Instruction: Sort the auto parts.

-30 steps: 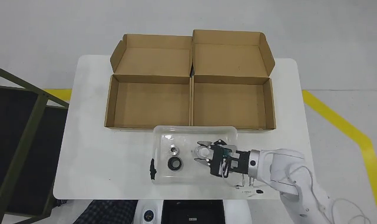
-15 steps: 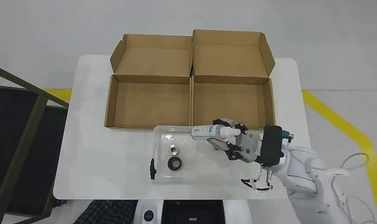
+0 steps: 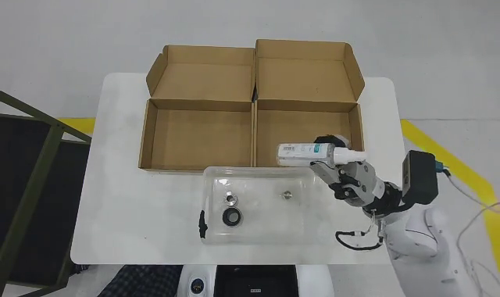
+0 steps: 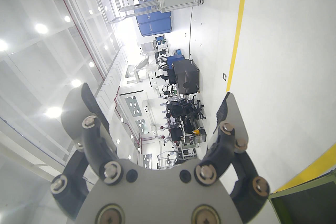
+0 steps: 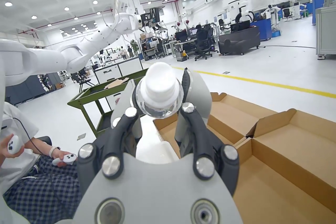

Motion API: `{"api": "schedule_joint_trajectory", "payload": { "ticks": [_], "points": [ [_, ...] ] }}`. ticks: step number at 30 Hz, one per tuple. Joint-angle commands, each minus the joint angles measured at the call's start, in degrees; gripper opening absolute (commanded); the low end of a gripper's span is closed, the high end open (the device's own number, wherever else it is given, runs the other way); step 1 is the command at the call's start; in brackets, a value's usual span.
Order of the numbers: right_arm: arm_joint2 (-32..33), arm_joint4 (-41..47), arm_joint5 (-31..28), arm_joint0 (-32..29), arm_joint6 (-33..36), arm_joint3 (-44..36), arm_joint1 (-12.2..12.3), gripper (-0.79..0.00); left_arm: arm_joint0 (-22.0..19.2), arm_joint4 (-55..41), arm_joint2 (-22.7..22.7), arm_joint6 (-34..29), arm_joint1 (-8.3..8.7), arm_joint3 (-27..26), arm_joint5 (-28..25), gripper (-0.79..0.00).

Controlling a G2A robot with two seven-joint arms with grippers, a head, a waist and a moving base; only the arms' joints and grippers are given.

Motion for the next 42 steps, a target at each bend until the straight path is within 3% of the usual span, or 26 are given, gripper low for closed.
{"api": "schedule_joint_trajectory", "payload": {
  "ticks": [1,10,20,31,42],
  "points": [
    [0.21,0.96,0.02,0.18,0.16,0.17,0.02,-0.785,0.0,0.0,0.0,0.0,0.0,0.0,0.0,0.0],
    [1.09,2.38,0.98,0.49,-0.17,-0.05,-0.02,-0.785,0.0,0.0,0.0,0.0,0.0,0.0,0.0,0.0],
    [-0.42,-8.45,7.15,0.97,1.5,-1.29,-0.33,-0.785,0.0,0.0,0.0,0.0,0.0,0.0,0.0,0.0],
    [-5.23,-18.27,15.24,5.84,9.0,2.52,-0.71,-0.785,0.0,0.0,0.0,0.0,0.0,0.0,0.0,0.0],
    [-10.65,-23.48,20.3,15.75,22.17,8.83,-1.2,-0.785,0.0,0.0,0.0,0.0,0.0,0.0,0.0,0.0]
  ]
}}
